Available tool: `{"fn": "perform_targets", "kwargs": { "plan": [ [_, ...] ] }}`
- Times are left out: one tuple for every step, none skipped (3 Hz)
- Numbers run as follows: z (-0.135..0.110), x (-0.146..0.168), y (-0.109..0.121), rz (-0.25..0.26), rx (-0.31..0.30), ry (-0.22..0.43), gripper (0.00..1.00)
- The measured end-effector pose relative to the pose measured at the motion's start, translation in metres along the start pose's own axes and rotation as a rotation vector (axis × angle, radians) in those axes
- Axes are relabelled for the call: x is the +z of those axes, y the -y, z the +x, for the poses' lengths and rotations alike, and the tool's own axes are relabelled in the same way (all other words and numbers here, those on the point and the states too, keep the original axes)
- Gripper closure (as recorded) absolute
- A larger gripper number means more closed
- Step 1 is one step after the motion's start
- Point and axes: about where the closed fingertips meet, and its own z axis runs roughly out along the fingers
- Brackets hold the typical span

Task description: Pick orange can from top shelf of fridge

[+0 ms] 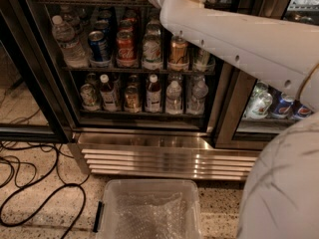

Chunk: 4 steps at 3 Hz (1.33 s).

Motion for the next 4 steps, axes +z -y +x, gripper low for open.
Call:
{"fn": "perform_targets", "kwargs": {
  "plan": [
    [0.0012,0.0059,-0.0016,0.004,0.002,0.001,0.29],
    [0.0007,0.0057,-0.0046,0.004,0.002,0.001,0.29],
    [0.0013,0.0071,-0.006,0.004,0.003,0.003,0.29],
    [0.0011,0.0067,-0.0072,0.004,0.003,0.003,0.46]
  ]
}}
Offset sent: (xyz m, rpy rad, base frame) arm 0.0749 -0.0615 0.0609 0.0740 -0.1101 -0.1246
